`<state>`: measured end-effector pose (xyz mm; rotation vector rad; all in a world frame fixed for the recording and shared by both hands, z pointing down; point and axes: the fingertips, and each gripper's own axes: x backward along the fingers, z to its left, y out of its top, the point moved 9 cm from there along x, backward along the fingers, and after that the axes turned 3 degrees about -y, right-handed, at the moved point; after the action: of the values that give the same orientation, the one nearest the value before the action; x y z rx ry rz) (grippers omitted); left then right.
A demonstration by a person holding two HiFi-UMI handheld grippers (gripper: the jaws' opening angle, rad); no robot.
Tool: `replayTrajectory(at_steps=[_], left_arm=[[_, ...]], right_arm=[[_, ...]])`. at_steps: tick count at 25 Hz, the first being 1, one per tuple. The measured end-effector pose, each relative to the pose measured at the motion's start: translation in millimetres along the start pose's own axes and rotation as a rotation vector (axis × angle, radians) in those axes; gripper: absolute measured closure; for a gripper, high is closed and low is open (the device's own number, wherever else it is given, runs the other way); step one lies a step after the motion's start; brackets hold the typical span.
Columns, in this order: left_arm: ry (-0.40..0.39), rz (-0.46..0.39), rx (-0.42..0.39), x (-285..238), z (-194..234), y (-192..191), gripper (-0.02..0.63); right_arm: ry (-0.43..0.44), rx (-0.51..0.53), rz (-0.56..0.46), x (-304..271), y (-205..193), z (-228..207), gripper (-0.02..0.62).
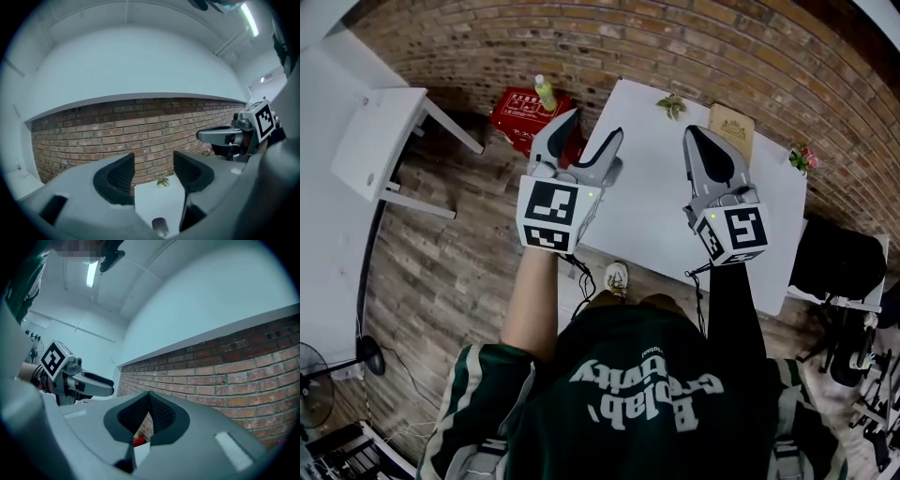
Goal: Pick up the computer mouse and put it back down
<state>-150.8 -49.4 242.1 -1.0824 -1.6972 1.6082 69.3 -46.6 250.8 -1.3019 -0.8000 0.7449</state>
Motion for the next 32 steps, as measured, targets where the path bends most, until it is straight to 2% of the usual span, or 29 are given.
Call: replayTrajectory(at_steps=[5,8,11,17,20,32], left_arm=[[-0.056,-0.036,0.025,-18.2,15.3,-5.4,0.348],[-0.080,-0.024,0.000,-31.3,22.0,-9.5,0.360],[-0.078,-0.023,-0.020,-43.6,27.7,-12.3,0.373],[-0.083,0.016,0.014,-64.0,41.7,-31.8,0.382],[-0.062,0.025,0.017,-69.3,48.3,-38.0,0.416],[-0.056,0.081,0.047,-82.2,46.3,-51.8,0.403]], right_arm=[[-0.008,0.005,0.013,-21.4,-6.3,-4.5,0.581],[-0.009,0.008,0.020,-33.7,-9.8,-7.0,0.581],[-0.010,0.008,0.030,-44.2,-15.7,-10.1,0.581],[-0.027,0.000,0.050,-61.8,-28.4,-17.4,0.581],[-0.022,-0.003,0.061,-68.6,-35.0,-16.3,0.581],[-0.019,-0.014,0.067,-69.3,-44.3,-29.5,0.581]])
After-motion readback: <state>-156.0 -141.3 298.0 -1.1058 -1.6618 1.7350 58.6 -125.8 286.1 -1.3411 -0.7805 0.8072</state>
